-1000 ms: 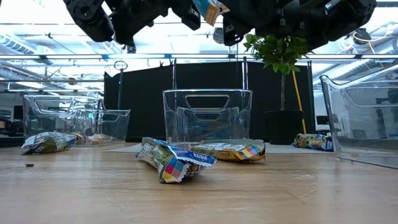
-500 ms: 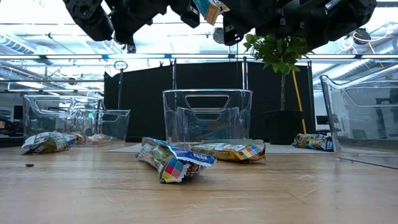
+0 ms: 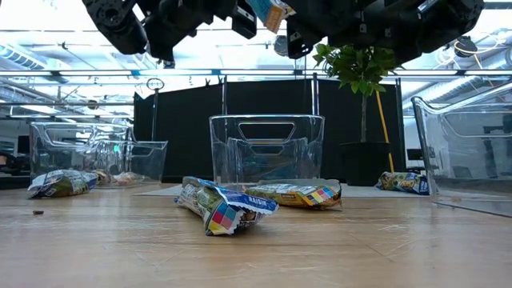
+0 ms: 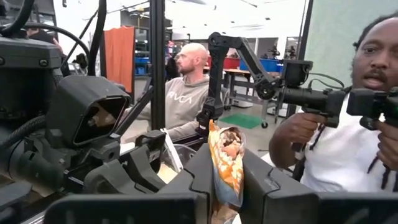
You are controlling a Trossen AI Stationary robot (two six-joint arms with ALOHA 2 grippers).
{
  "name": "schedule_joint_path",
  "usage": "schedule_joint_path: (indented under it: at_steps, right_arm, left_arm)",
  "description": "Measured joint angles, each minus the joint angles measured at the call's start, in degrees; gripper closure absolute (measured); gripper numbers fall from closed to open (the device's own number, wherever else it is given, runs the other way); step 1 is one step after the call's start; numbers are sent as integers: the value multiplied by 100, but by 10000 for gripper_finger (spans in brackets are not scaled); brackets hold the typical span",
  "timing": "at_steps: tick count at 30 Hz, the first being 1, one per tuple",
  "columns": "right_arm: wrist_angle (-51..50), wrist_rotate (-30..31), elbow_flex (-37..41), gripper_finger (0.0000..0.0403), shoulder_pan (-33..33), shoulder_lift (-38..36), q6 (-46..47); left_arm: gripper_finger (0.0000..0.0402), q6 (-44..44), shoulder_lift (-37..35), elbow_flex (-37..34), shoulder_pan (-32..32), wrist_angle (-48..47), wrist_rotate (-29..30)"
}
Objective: Pick and place Granola Bars by type
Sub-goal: Put the yellow granola bar into the top left transparent bin
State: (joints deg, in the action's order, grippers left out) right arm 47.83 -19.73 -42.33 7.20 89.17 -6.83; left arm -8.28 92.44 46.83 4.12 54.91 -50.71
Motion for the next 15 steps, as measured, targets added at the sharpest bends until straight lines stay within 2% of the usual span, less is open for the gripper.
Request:
schedule_joint_path:
  at_steps: [11, 15]
  right_arm:
    - [-1, 53, -2, 395, -11, 0, 11]
    - [24, 104, -7, 390, -15, 0, 13]
  left_arm:
    - [366, 112, -23, -2, 111, -33, -15]
    - [366, 198, -223, -7, 210, -429, 17]
